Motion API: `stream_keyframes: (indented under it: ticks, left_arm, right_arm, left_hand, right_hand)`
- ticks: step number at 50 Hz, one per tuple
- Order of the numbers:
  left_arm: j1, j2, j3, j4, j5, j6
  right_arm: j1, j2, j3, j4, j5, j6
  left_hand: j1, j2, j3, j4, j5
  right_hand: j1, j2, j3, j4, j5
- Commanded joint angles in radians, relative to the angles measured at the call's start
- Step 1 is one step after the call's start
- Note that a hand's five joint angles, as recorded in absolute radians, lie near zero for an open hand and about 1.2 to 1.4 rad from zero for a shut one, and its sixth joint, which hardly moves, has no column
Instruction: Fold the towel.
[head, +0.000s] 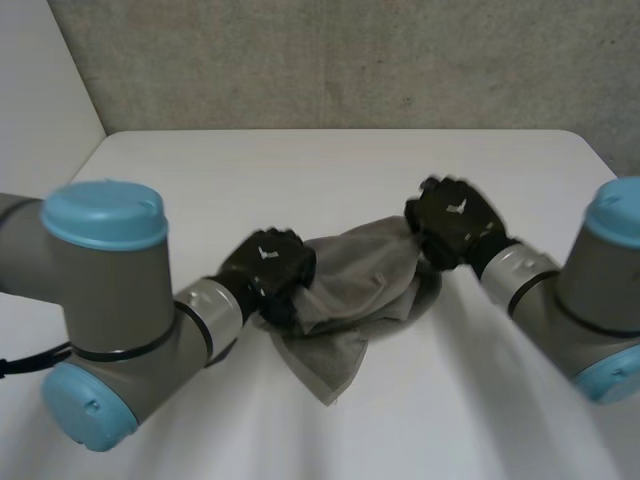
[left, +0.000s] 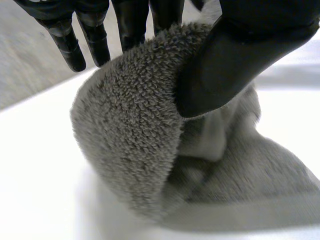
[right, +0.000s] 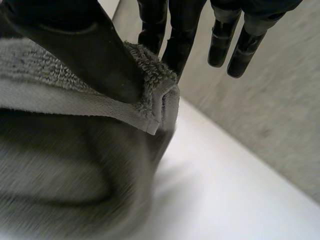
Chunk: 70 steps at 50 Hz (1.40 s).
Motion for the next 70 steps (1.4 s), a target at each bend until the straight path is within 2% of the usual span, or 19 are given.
stream_keyframes:
  ticks: [1, 5, 14, 21, 25, 30, 35, 38, 45, 46, 47, 48, 49, 50, 51, 57, 63, 66, 70]
  left_arm:
    - [0.048, 0.119, -0.009, 0.047, -0.05, -0.095]
    - [0.112, 0.19, -0.018, 0.08, -0.054, -0.18]
    - [0.176, 0.291, -0.101, 0.084, -0.042, -0.343]
    - [0.201, 0.41, -0.144, 0.093, -0.021, -0.359]
    - [0.277, 0.481, -0.138, 0.116, -0.021, -0.348]
    - [0.356, 0.495, -0.124, 0.121, -0.005, -0.351]
    - [0.388, 0.494, -0.126, 0.123, -0.002, -0.348]
    - [0.422, 0.486, -0.135, 0.124, -0.002, -0.348]
    - [0.497, 0.4, -0.176, 0.127, -0.005, -0.348]
    - [0.515, 0.371, -0.183, 0.13, -0.004, -0.348]
    - [0.515, 0.371, -0.183, 0.13, -0.004, -0.348]
    - [0.535, 0.351, -0.189, 0.126, -0.002, -0.346]
    - [0.552, 0.336, -0.193, 0.123, -0.002, -0.343]
    - [0.552, 0.336, -0.193, 0.123, -0.002, -0.343]
    - [0.564, 0.331, -0.202, 0.123, -0.002, -0.343]
    - [0.618, 0.34, -0.221, 0.129, -0.002, -0.343]
    - [0.627, 0.346, -0.218, 0.132, -0.001, -0.343]
    - [0.614, 0.349, -0.219, 0.132, 0.004, -0.343]
    - [0.556, 0.357, -0.222, 0.129, 0.059, -0.343]
  right_arm:
    - [-0.079, -0.182, -0.018, 0.052, -0.057, 0.1]
    - [-0.098, -0.245, -0.033, 0.083, -0.121, 0.153]
    - [-0.067, -0.271, -0.098, 0.187, -0.164, 0.218]
    - [-0.019, -0.295, -0.219, 0.195, -0.15, 0.219]
    - [-0.013, -0.288, -0.245, 0.195, -0.15, 0.219]
    - [0.018, -0.235, -0.254, 0.19, -0.15, 0.227]
    - [0.16, -0.138, -0.294, 0.168, -0.152, 0.264]
    - [0.192, -0.101, -0.305, 0.149, -0.15, 0.279]
    - [0.338, 0.12, -0.391, 0.089, -0.129, 0.405]
    - [0.338, 0.12, -0.391, 0.089, -0.129, 0.405]
    - [0.359, 0.154, -0.397, 0.094, -0.135, 0.406]
    - [0.375, 0.172, -0.391, 0.098, -0.137, 0.406]
    - [0.375, 0.173, -0.391, 0.098, -0.137, 0.406]
    - [0.386, 0.177, -0.382, 0.109, -0.138, 0.405]
    - [0.389, 0.176, -0.366, 0.12, -0.141, 0.4]
    - [0.372, 0.111, -0.32, 0.134, -0.138, 0.386]
    - [0.249, -0.013, -0.219, 0.149, -0.127, 0.382]
    - [0.188, -0.048, -0.167, 0.152, -0.124, 0.37]
    - [0.128, -0.059, -0.101, 0.152, -0.115, 0.336]
  left_hand:
    - [0.107, 0.109, -0.051, -0.059, 0.085]
    - [0.107, 0.109, -0.051, -0.059, 0.085]
    - [0.107, 0.109, -0.051, -0.059, 0.085]
    - [0.107, 0.109, -0.051, -0.059, 0.085]
    - [0.107, 0.109, -0.051, -0.059, 0.085]
    - [0.107, 0.109, -0.051, -0.059, 0.085]
    - [0.107, 0.109, -0.051, -0.059, 0.085]
    - [0.107, 0.109, -0.051, -0.059, 0.085]
    - [0.107, 0.109, -0.051, -0.059, 0.085]
    - [-0.058, -0.056, -0.051, -0.059, -0.081]
    - [-0.06, -0.058, -0.051, -0.059, -0.082]
    - [-0.417, -0.416, -0.051, -0.059, -0.44]
    - [-0.819, -0.817, -0.051, -0.059, -0.842]
    - [-0.823, -0.821, -0.051, -0.059, -0.846]
    - [-1.07, -1.069, -0.051, -0.059, -1.093]
    - [-1.099, -1.097, -0.051, -0.059, -1.122]
    - [-1.099, -1.097, -0.051, -0.059, -1.122]
    - [-1.099, -1.097, -0.051, -0.059, -1.122]
    - [-1.099, -1.097, -0.051, -0.059, -1.122]
  right_hand:
    - [0.088, 0.096, -0.043, -0.076, 0.069]
    - [0.088, 0.096, -0.043, -0.076, 0.069]
    - [0.088, 0.096, -0.043, -0.076, 0.069]
    - [0.088, 0.096, -0.043, -0.076, 0.069]
    - [0.088, 0.096, -0.043, -0.076, 0.069]
    - [0.088, 0.096, -0.043, -0.076, 0.069]
    - [0.088, 0.096, -0.043, -0.076, 0.069]
    - [0.088, 0.096, -0.043, -0.076, 0.069]
    - [0.088, 0.096, -0.043, -0.076, 0.069]
    - [0.088, 0.096, -0.043, -0.076, 0.069]
    - [0.088, 0.096, -0.043, -0.076, 0.069]
    - [-0.37, -0.362, -0.043, -0.076, -0.389]
    - [-0.375, -0.367, -0.043, -0.076, -0.394]
    - [-0.941, -0.934, -0.043, -0.076, -0.961]
    - [-1.134, -1.126, -0.043, -0.076, -1.153]
    - [-1.134, -1.126, -0.043, -0.076, -1.153]
    - [-1.134, -1.126, -0.043, -0.076, -1.153]
    - [-1.134, -1.126, -0.043, -0.076, -1.153]
    - [-1.134, -1.126, -0.043, -0.076, -1.153]
